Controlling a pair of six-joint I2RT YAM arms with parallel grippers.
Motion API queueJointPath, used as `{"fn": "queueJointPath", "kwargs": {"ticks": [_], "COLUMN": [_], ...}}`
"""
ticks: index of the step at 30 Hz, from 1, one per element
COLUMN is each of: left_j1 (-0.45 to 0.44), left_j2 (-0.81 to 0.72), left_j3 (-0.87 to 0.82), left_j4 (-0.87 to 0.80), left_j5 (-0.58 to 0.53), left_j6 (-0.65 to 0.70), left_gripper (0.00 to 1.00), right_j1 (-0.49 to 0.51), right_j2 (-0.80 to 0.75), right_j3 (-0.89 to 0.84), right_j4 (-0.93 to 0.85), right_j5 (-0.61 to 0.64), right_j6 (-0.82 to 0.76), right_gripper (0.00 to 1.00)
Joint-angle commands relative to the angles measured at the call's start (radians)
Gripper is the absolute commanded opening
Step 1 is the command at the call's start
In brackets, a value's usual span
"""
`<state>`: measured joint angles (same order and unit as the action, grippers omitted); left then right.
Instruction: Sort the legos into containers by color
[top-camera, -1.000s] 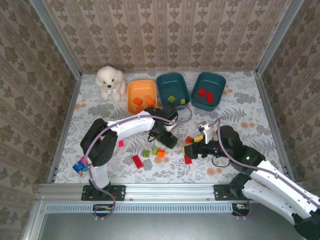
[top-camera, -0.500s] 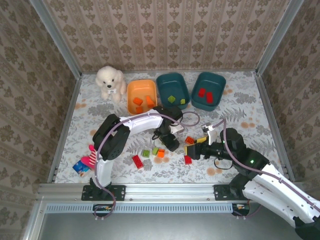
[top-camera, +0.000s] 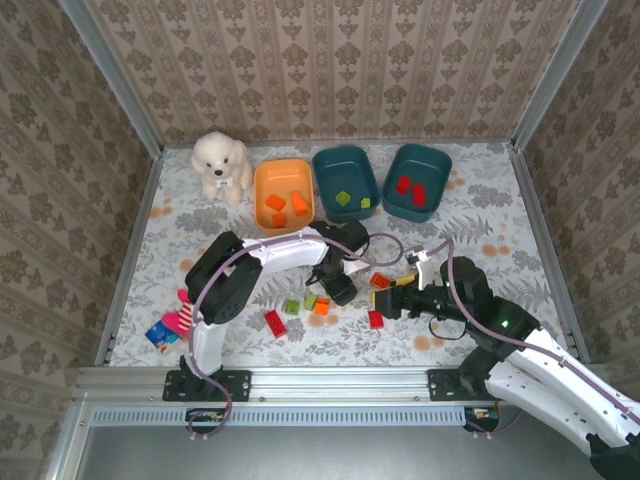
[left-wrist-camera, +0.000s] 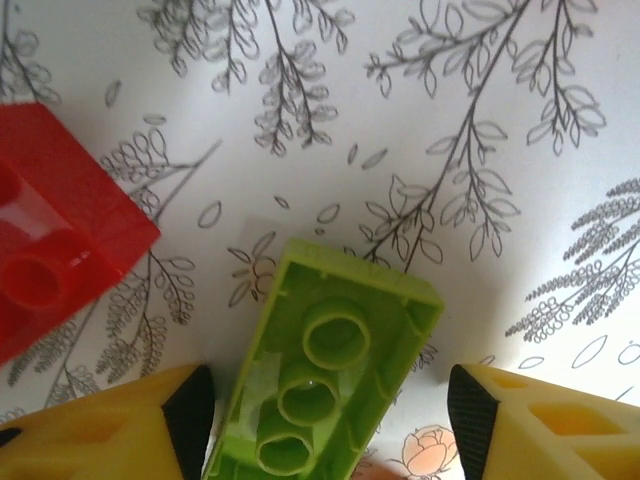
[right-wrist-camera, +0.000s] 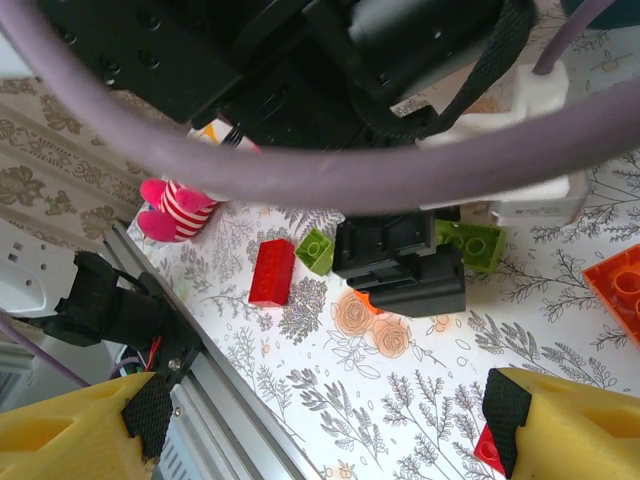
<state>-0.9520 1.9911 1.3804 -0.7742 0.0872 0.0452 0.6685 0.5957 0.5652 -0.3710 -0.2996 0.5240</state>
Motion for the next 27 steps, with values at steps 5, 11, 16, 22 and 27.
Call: {"fn": "queueJointPath", "kwargs": {"ticks": [5,11,16,22,27], "left_j1": [-0.031,-0.029,0.001,0.096,0.204], "left_j2": [0.016,-0.022,-0.120,-0.154,-0.066], "left_j3": [-0.031,-0.044,-0.034,0.126,0.309], "left_j4": [-0.007,0.024,0.020,-0.001,0.013], "left_j5": [-0.025,-0.081,-0.086,-0.031,0.051], "left_j6": [-0.077,-0.139,-0.204,-0.261,-0.306], "left_gripper": [0.40,0.25,0.22,0.22,0.22], "right_j1": [0.005,0.004,0.005,-0.005,-0.075], "right_j2": [0.007,-0.004,-0.016,0.065,0.235], "right_j3": [-0.003,0.007,0.045,0.123,0.207], "right_j4": [-0.002,-0.017,0.014,0.171,0.305], "right_j5": [0.019,0.055,0.153,0.402,0.453], "right_j6": [0.008,0.015,0.023,-0.003,-0.024], "right_gripper": [0.84,0.84,0.84,0.91,0.92]}}
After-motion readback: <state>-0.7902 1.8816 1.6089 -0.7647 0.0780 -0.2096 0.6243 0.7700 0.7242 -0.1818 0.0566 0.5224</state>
